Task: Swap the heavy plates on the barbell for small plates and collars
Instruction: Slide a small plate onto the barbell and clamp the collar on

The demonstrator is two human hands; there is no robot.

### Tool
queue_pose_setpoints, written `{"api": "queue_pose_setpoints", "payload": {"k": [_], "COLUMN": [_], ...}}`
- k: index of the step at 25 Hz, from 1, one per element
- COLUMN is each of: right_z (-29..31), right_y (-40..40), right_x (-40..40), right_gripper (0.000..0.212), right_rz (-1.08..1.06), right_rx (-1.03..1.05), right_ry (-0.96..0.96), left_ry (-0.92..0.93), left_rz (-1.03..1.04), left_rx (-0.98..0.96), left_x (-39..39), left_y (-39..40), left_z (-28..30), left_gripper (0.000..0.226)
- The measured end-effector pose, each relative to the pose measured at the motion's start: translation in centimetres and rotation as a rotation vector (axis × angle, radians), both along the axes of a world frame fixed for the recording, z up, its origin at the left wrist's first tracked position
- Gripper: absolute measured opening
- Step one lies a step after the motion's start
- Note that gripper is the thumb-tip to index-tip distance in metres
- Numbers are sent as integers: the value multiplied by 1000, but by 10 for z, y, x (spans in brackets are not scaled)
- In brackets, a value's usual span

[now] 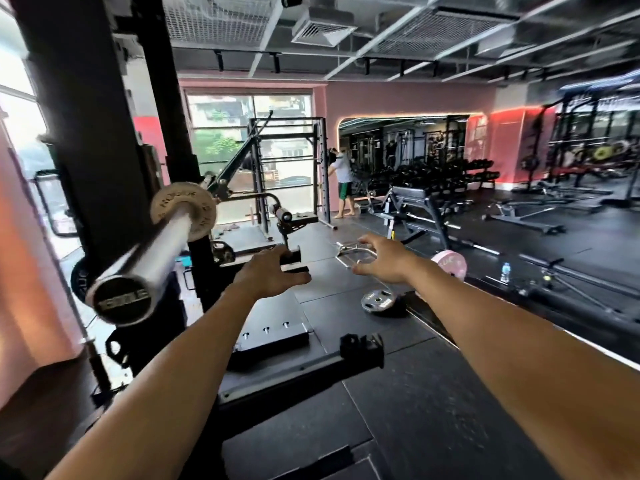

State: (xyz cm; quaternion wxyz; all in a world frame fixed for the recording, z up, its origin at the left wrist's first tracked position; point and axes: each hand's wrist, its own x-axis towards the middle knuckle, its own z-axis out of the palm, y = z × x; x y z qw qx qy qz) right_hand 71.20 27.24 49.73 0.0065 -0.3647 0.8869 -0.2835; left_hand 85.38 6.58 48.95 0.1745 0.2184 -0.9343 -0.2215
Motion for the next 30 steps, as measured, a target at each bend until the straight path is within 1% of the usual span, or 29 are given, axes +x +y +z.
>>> {"api": "queue_pose_setpoints", "payload": {"k": [1, 4, 8, 11, 15, 19, 21, 25, 28, 30], "right_z": [-2, -11, -31, -60, -103, -155, -193, -266, -316, -347], "right_y": [9, 34, 45, 38, 15, -21, -46, -84, -111, -125], "right_x": [-15, -60, -102, -137, -180, -229, -255, -292, -317, -329], "right_gripper": [77, 77, 75, 76, 74, 72, 71, 65, 59, 58], "right_rz": [-10, -14, -13, -14, -29, -36, -37, -21, -9, -5], "right_rx": [5, 38, 96, 135, 200, 275, 321, 395, 452, 484], "right_ry": [-2, -1, -4, -71, -99, -161, -214, -307, -367, -404], "left_ry": [-20, 9, -6, -47, -121, -248, -322, -452, -550, -598], "left_rz": [-9, -15, 9, 18, 25, 2, -6, 0, -3, -27], "left_rx": [-1, -19, -11, 13, 61, 146, 161, 214, 239, 256], "left_x": [-17, -65, -113, -148, -195, -248, -277, -324, -353, -366], "left_y": [9, 31, 37, 34, 14, -14, -30, -53, -67, -73], "left_z": [0, -8, -22, -43, -89, -150, -189, -269, -328, -362], "left_gripper": [79, 75, 76, 75, 74, 69, 67, 72, 83, 79]}}
